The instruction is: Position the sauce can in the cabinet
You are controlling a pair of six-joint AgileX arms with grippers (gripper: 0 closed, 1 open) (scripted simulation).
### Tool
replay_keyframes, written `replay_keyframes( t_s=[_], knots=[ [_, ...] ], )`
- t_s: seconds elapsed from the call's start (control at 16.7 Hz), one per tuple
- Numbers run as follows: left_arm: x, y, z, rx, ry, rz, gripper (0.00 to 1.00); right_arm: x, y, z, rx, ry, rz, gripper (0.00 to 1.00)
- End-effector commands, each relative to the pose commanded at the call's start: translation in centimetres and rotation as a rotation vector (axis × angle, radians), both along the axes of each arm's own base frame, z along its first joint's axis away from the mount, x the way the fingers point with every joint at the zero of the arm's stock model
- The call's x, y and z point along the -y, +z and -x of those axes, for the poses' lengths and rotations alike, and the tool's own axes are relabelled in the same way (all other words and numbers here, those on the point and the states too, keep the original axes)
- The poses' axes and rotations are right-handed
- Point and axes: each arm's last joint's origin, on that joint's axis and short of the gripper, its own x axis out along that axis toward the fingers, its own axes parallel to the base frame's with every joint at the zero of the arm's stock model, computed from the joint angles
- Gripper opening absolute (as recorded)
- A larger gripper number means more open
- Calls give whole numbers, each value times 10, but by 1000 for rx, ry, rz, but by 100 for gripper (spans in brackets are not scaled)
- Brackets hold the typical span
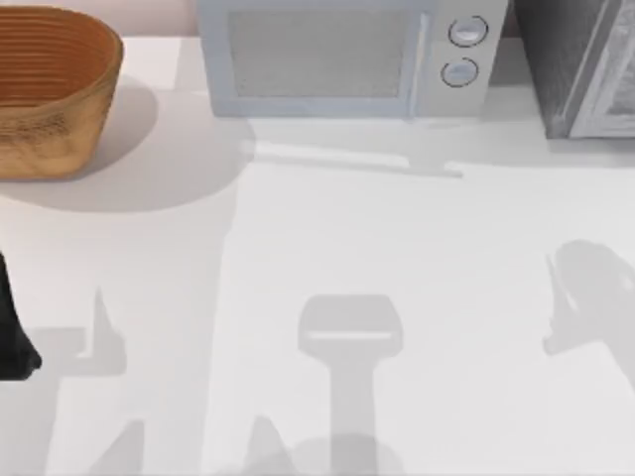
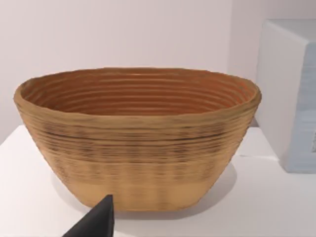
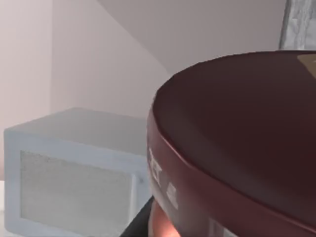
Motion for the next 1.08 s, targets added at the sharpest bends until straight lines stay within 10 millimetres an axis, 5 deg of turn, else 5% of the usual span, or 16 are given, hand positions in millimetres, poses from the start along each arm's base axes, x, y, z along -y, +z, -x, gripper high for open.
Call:
replay_keyframes(
  t_s=[0.24, 0.42, 0.84, 1.08],
  knots=[
    [0, 0, 0, 0, 0, 0, 100, 12, -61, 8, -113, -227, -57, 0],
    [0, 0, 0, 0, 0, 0, 100, 16, -82, 8, -168, -303, -67, 0],
    [0, 0, 0, 0, 0, 0, 100, 16, -81, 8, -180, -297, -65, 0],
    [0, 0, 0, 0, 0, 0, 100, 14, -52, 5, -257, -300, -47, 0]
  ],
)
